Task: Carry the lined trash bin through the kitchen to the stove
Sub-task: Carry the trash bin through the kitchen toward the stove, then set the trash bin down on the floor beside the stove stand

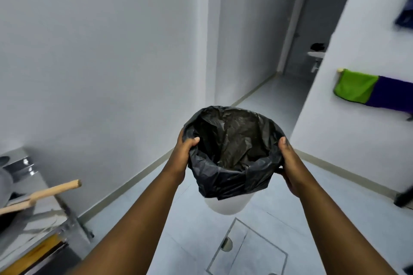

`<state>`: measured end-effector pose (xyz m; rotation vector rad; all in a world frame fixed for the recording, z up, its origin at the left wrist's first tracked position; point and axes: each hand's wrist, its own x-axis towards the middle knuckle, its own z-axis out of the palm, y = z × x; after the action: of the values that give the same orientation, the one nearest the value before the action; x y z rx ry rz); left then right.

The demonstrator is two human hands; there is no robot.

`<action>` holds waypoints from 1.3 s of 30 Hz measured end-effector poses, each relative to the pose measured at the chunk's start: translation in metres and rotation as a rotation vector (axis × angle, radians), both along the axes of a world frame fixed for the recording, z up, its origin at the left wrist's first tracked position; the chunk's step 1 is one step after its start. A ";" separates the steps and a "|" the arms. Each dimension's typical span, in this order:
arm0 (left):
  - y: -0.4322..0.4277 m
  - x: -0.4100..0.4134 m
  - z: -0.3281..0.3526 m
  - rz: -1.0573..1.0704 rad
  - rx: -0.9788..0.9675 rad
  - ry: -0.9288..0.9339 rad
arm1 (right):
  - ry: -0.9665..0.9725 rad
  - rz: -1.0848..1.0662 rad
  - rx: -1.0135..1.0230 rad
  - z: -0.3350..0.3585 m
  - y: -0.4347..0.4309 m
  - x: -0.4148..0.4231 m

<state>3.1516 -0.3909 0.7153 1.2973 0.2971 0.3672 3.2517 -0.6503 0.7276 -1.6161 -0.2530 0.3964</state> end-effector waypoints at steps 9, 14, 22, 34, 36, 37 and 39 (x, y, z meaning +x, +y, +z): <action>0.055 0.045 -0.006 0.313 -0.020 0.003 | -0.010 0.318 0.001 -0.012 0.099 0.121; 0.126 0.056 -0.022 0.447 -0.029 0.042 | 0.023 0.445 -0.007 -0.029 0.192 0.161; 0.260 0.071 -0.061 0.621 -0.171 0.101 | 0.125 0.548 -0.007 -0.077 0.350 0.196; 0.363 0.075 -0.159 0.809 -0.310 0.337 | 0.386 0.671 -0.058 -0.195 0.496 0.230; 0.364 0.071 -0.182 0.833 -0.347 0.385 | 0.439 0.707 -0.102 -0.225 0.509 0.236; 0.365 0.068 -0.194 0.843 -0.362 0.410 | 0.466 0.721 -0.125 -0.242 0.515 0.239; 0.368 0.065 -0.223 0.851 -0.392 0.467 | 0.509 0.747 -0.158 -0.277 0.526 0.243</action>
<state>3.2162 -0.0230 0.4922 0.7994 1.2692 0.6749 3.4949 -0.1244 0.4506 -1.4690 -0.4378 1.4042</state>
